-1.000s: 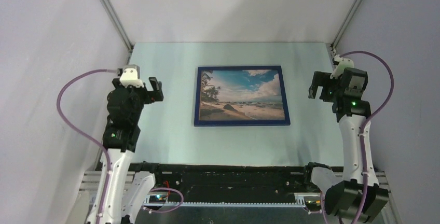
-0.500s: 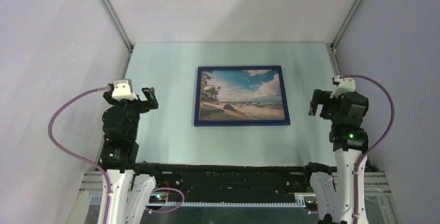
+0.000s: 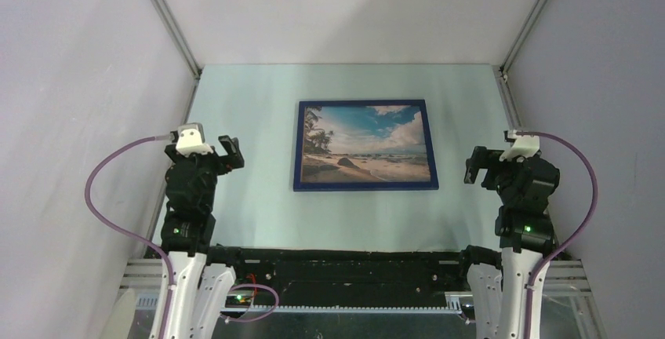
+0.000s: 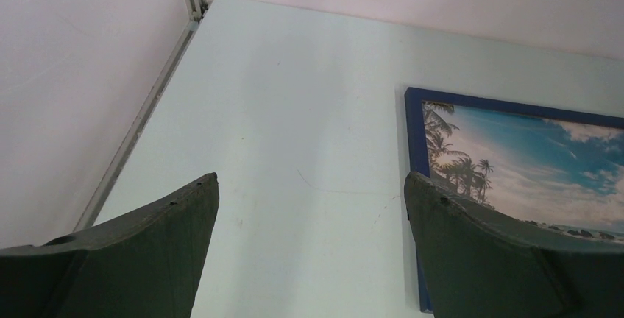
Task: Put the photo into the frame
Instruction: Reset both arms
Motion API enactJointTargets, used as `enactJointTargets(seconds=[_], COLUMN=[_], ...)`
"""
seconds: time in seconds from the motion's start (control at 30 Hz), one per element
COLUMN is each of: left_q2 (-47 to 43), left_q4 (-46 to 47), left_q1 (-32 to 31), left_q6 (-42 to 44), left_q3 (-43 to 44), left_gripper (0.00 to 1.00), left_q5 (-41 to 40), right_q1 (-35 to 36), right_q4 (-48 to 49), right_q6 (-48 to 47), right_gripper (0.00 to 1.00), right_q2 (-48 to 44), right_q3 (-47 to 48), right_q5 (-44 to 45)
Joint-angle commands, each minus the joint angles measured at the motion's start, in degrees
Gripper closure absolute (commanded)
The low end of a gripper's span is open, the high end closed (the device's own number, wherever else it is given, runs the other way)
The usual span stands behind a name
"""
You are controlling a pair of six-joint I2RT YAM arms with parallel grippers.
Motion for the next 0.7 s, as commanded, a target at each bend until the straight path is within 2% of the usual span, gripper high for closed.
enactJointTargets(seconds=[0.0,0.3,0.67], left_q2=[-0.95,2.71,-1.97], left_q4=[5.29,6.28,12.34], left_q1=[0.55,0.55,0.55], left_q6=[-0.96,0.04,-0.53], left_q3=[-0.44,3.24,-5.37], left_gripper=[0.00,0.00,0.00], left_q5=[-2.34,-3.27,-4.49], right_q1=[-0.29,-0.65,-3.13], right_q4=[1.85,1.18,1.14], right_q6=[0.11,-1.73,-0.88], right_gripper=[0.01,0.01,0.00], right_q2=[-1.74,-1.09,-4.56], right_q3=[0.10,0.15,0.15], right_q5=[0.00,1.17,-2.18])
